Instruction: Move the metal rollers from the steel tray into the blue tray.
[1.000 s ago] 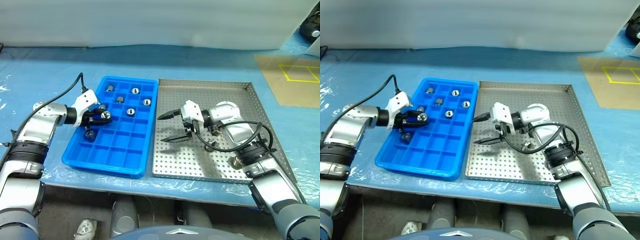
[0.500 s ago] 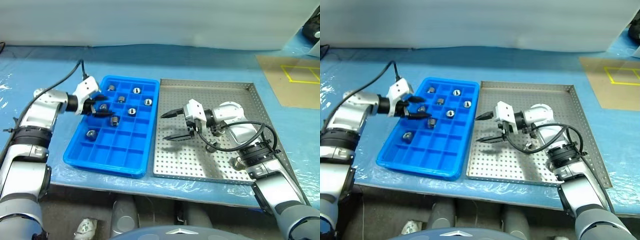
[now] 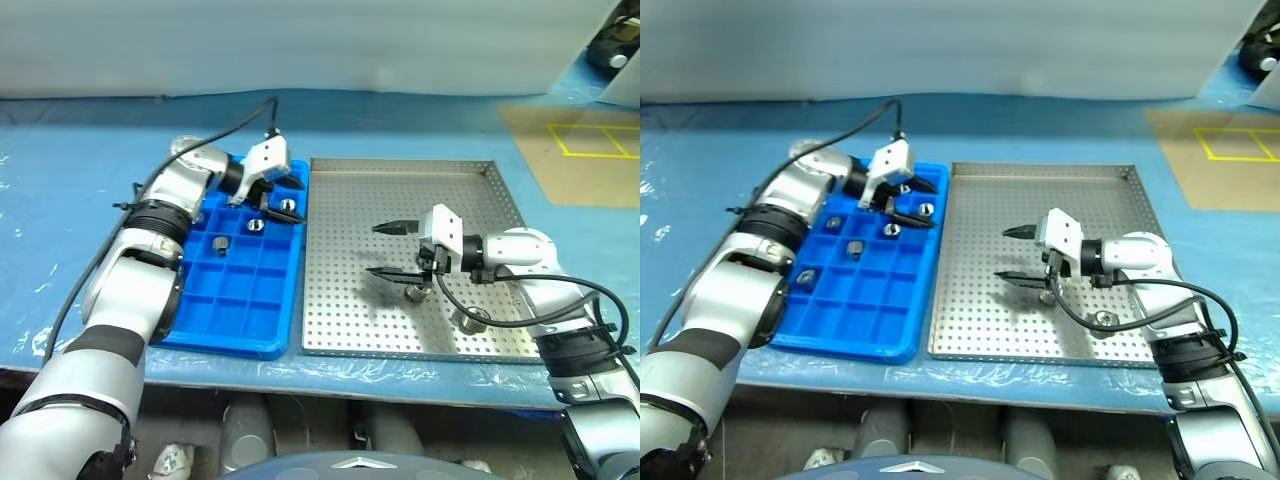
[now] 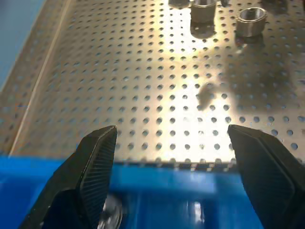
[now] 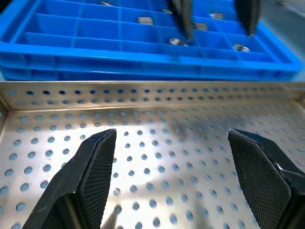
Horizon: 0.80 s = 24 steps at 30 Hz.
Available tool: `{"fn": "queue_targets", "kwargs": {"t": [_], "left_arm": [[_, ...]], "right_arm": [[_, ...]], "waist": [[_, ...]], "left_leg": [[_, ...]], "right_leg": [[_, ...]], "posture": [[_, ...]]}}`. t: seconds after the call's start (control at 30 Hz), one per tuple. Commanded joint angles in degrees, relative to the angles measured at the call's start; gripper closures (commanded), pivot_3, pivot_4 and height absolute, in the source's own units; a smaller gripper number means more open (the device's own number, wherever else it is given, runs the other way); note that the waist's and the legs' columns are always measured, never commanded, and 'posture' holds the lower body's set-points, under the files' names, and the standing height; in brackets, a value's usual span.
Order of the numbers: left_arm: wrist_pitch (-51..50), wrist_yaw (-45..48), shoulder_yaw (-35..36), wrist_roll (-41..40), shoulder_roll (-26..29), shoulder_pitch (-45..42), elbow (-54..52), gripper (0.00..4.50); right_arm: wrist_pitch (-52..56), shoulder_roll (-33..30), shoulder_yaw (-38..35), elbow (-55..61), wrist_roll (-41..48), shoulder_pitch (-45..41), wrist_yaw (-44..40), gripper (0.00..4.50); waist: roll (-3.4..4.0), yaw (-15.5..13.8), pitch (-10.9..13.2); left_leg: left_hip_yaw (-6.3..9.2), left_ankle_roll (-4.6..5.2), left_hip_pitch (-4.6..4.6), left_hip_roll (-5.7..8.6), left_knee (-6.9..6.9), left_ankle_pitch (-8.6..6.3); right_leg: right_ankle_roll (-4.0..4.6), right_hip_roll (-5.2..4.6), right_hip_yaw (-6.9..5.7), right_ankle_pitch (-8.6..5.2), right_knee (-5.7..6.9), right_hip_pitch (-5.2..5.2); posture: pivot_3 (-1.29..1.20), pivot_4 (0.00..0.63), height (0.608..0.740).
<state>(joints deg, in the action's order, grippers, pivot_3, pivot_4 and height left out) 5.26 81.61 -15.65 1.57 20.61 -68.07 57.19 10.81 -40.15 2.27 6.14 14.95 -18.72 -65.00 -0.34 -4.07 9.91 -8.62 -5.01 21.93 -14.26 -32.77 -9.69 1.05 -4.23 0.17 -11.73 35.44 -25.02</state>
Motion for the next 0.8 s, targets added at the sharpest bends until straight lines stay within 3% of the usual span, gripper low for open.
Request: {"fn": "queue_targets", "kwargs": {"t": [0.03, 0.33, 0.8], "left_arm": [[4.6, 0.4, -0.5, 1.5, -3.3, -3.3, 4.2, 0.56], [11.8, -3.3, -2.1, 6.4, -14.3, -5.0, 12.0, 0.56], [13.6, -6.9, -2.5, 10.4, -22.6, -3.4, 15.8, 0.56]], "right_arm": [[3.3, -2.0, -5.5, 7.4, 2.8, 4.2, 3.3, 0.65], [9.0, -4.6, -15.4, 19.0, 5.4, 18.4, 9.8, 0.65], [13.3, -5.4, -19.9, 27.4, 7.8, 26.9, 14.0, 0.65]], "waist": [[-0.01, 0.6, 0.0], [-0.02, 4.0, 0.0], [0.01, 6.5, 0.0]], "left_leg": [[0.00, 0.04, -0.02, 0.01, -0.01, -0.02], [-0.13, 0.55, -0.23, 0.18, -0.11, -0.32], [-0.19, 1.22, -0.16, 0.36, -0.32, -0.55]], "right_leg": [[-0.01, 0.00, 0.03, 0.00, -0.02, 0.04], [-0.26, -0.10, 0.17, 0.16, -0.69, 0.53], [-0.29, -0.29, 0.19, 0.15, -0.83, 0.57]], "posture": [[-0.37, 0.150, 0.740], [-0.52, 0.150, 0.740], [-0.60, 0.150, 0.740]]}}
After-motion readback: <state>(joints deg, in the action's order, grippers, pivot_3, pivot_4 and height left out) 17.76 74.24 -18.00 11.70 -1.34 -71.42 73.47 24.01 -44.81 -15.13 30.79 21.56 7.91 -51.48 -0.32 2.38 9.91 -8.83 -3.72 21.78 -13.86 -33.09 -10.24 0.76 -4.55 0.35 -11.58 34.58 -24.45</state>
